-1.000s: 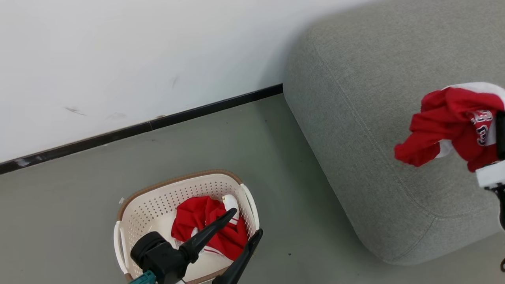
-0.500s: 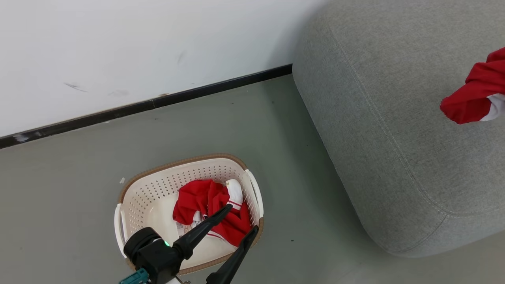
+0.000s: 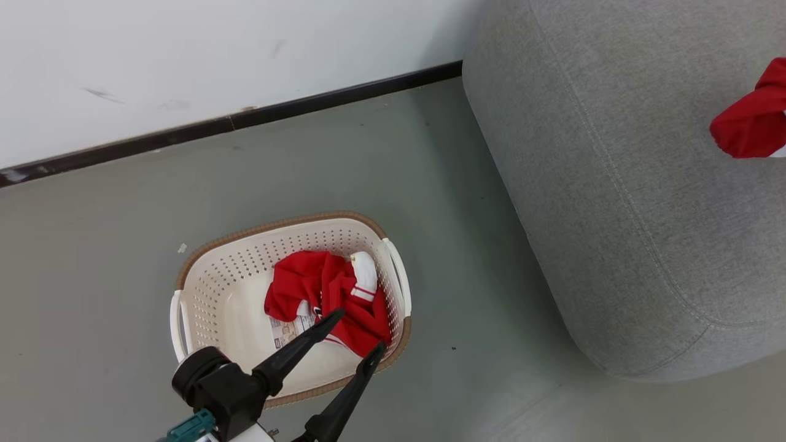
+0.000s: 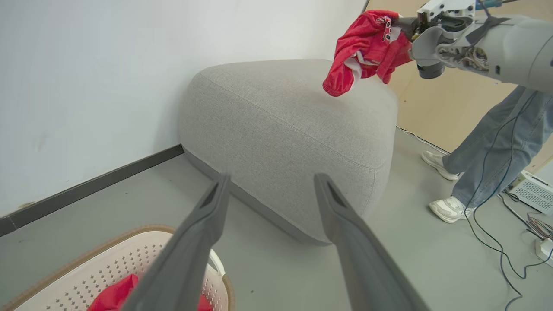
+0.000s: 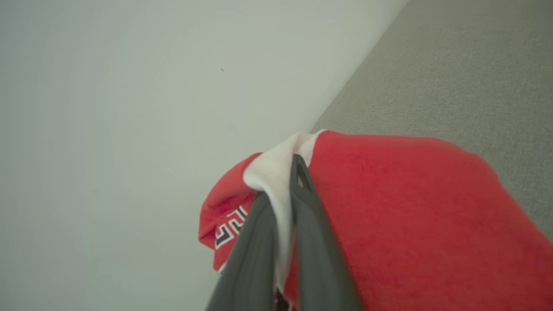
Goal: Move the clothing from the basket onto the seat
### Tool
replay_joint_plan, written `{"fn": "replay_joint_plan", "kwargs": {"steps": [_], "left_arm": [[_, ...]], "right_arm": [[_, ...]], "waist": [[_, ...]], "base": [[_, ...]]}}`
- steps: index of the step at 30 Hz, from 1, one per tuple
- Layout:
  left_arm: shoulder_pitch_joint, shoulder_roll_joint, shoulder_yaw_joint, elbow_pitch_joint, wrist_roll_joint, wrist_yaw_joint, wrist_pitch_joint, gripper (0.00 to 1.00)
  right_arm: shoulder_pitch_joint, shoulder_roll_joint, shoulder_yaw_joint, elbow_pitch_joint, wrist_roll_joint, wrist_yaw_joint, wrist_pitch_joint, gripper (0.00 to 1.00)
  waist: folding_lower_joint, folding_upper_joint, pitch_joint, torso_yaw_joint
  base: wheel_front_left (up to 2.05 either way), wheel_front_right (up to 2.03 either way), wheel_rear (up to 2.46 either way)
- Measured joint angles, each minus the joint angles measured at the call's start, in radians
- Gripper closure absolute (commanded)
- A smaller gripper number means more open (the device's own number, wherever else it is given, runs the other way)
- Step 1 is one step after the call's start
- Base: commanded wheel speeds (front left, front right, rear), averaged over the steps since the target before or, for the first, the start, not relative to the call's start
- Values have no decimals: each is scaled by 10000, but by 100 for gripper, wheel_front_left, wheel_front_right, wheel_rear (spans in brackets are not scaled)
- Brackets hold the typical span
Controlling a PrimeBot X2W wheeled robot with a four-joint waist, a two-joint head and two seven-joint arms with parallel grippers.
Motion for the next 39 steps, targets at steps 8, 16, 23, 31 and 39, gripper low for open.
{"fn": "replay_joint_plan", "kwargs": {"steps": [8, 16, 23, 31, 39], "left_arm": [[17, 263, 136, -305, -12, 155, 165, 0], [163, 589, 353, -685, -15, 293, 362, 0], [274, 999, 583, -1020, -21, 418, 606, 0], [317, 1325, 907, -1459, -25, 606, 704, 0], [323, 1636, 1164, -1887, -10, 685, 800, 0]], "right_arm": [[-608, 77, -69, 127, -259, 0, -2, 100], [-1306, 63, -140, 314, -359, 0, -25, 100], [-1662, 36, -130, 431, -360, 0, -38, 100], [-1903, 50, -127, 573, -360, 0, -224, 100], [-2016, 59, -157, 865, -343, 0, -451, 100]], "waist": [[0, 0, 452, 35], [0, 0, 1031, 42], [0, 0, 1592, 2], [0, 0, 2234, -107], [0, 0, 2835, -266]], "base": [[0, 0, 0], [0, 0, 0], [0, 0, 0], [0, 0, 0], [0, 0, 0]]}}
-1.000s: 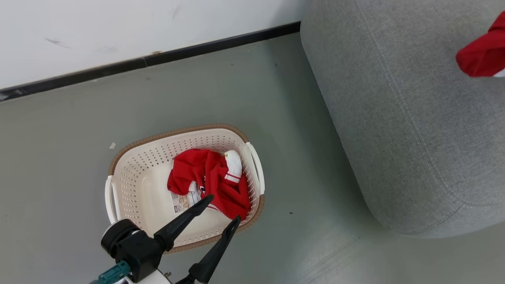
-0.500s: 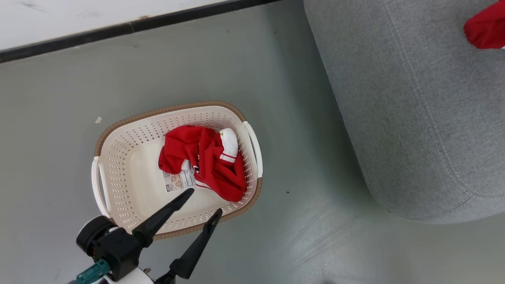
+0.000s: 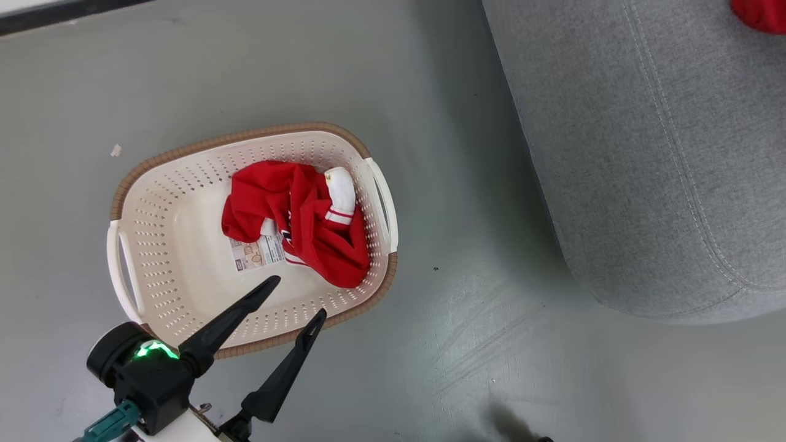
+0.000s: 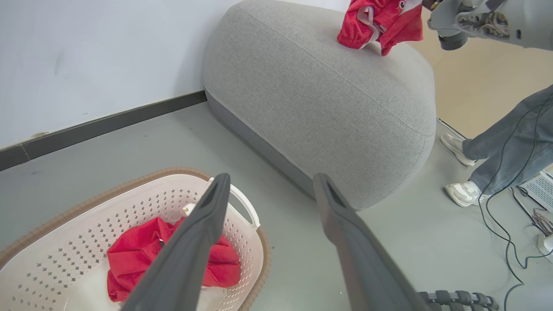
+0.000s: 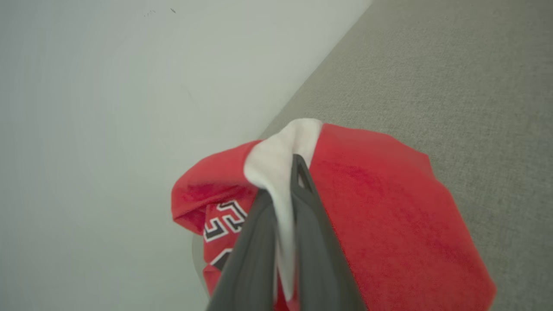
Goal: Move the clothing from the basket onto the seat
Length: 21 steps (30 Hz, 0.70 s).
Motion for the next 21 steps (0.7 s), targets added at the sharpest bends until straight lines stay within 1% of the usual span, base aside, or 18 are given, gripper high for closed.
{"fn": "replay_joint_plan", "kwargs": {"steps": [4, 12, 13, 15, 16, 19, 20, 21], "left_arm": [[-1, 184, 169, -167, 15, 42, 4, 0], [-20, 328, 466, -397, 54, 102, -2, 0], [-33, 347, 491, -391, 86, 128, -13, 0], [-85, 359, 504, -389, 96, 128, -17, 0], [-94, 355, 512, -389, 96, 128, -27, 0], [-99, 351, 535, -389, 98, 127, -125, 0], [-118, 351, 545, -389, 102, 127, -150, 0], [-144, 349, 546, -389, 102, 127, -176, 0]], "right_arm": [[-26, 109, 52, 140, 10, 0, -188, 100], [-56, 211, 339, 485, -81, 0, -476, 100], [-66, 211, 389, 548, -84, 0, -500, 93], [-74, 211, 485, 621, -194, 0, -652, 75], [-74, 209, 558, 631, -272, 0, -723, 75], [-75, 201, 713, 706, -303, 0, -744, 52], [-75, 203, 771, 721, -301, 0, -805, 29], [-75, 192, 859, 732, -301, 0, -817, 17]], "waist": [[0, 0, 326, -116], [0, 0, 729, -306], [0, 0, 760, -335], [0, 0, 786, -375], [0, 0, 784, -387], [0, 0, 764, -411], [0, 0, 752, -418], [0, 0, 736, -424]], "base": [[0, 0, 0], [0, 0, 0], [0, 0, 0], [0, 0, 0], [0, 0, 0], [0, 0, 0], [0, 0, 0], [0, 0, 0]]}}
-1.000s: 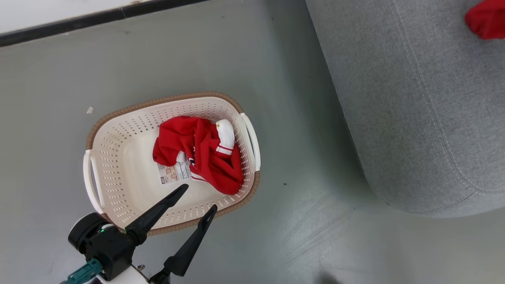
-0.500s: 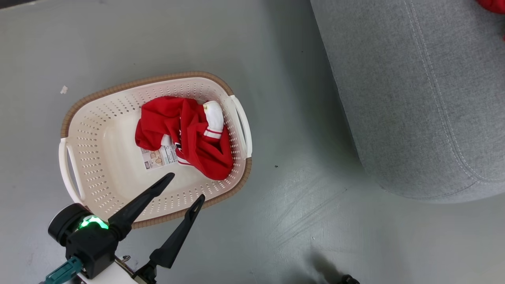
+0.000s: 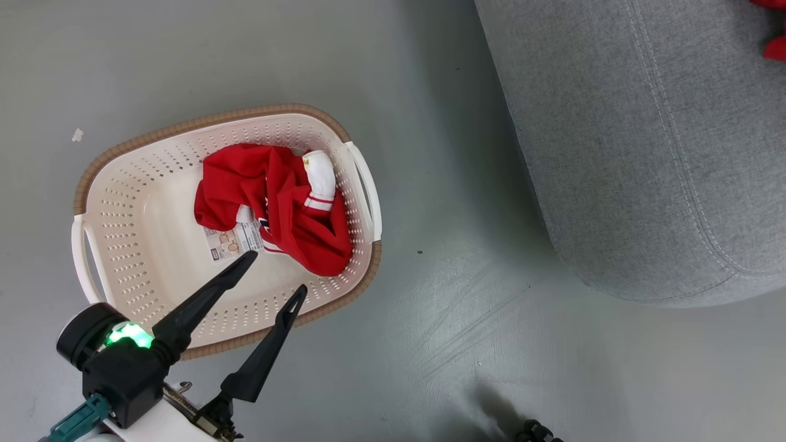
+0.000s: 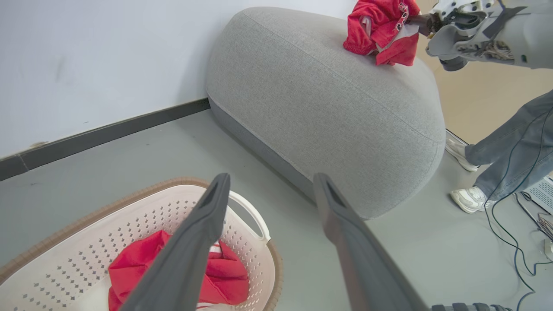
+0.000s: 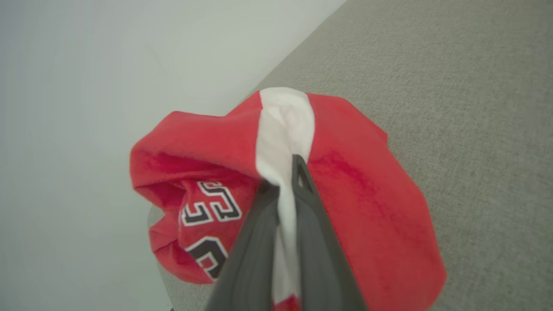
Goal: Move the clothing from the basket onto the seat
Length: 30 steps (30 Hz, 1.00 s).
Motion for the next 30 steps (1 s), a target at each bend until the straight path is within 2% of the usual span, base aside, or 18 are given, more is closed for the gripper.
{"fn": "replay_joint_plan", "kwargs": {"steps": [1, 2, 15, 23, 30], "left_arm": [[-35, -19, 4, 0, 0, -2, -35, 0], [-72, -42, 2, 0, 0, -6, -63, 0], [-454, -447, -86, 370, -6, -265, -543, 0], [-808, -734, -150, 834, -8, -458, -771, 0], [-806, -1060, -81, 1384, -105, -489, -984, 0]], "right_arm": [[0, -29, 100, 6, 0, 0, -6, 6], [2, -35, 174, -2, 0, 0, -21, 0], [779, 29, 1384, -470, 326, 0, -211, 0], [1830, 357, 2485, -1622, 566, 0, -437, 0], [2800, 253, 3528, -2713, 694, 0, -539, 0]], "waist": [[0, 0, -16, -4], [0, 0, -36, -8], [0, 1, -513, -65], [0, 0, -1013, -101], [0, 0, -1561, -83]], "base": [[0, 0, 0], [0, 0, 0], [0, 0, 0], [0, 0, 0], [0, 0, 0]]}}
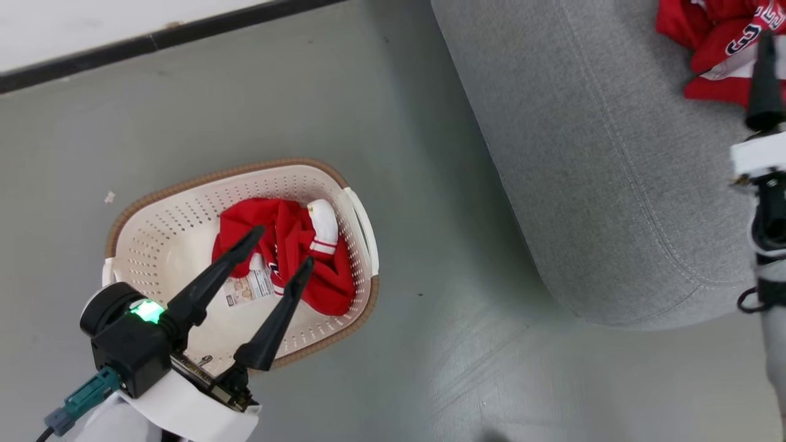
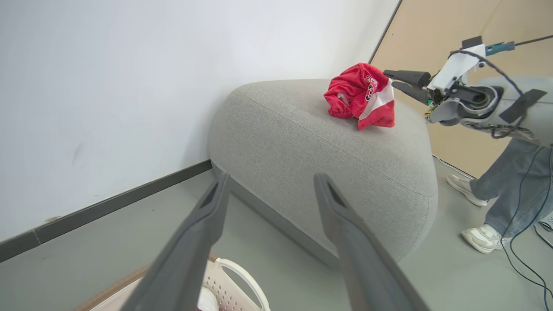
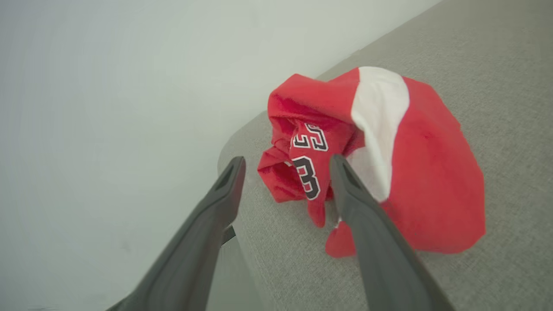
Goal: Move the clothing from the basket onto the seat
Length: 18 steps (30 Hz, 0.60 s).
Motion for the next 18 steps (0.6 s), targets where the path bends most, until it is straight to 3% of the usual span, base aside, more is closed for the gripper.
{"fn": "replay_joint_plan", "kwargs": {"steps": [18], "left_arm": [[425, -790, 1060, 1200, -75, 637, -278, 0]], "right_arm": [[1449, 560, 3350, -865, -1885, 0, -261, 0]], "waist": [[0, 0, -1487, 715]], "base": [[0, 0, 0]]}}
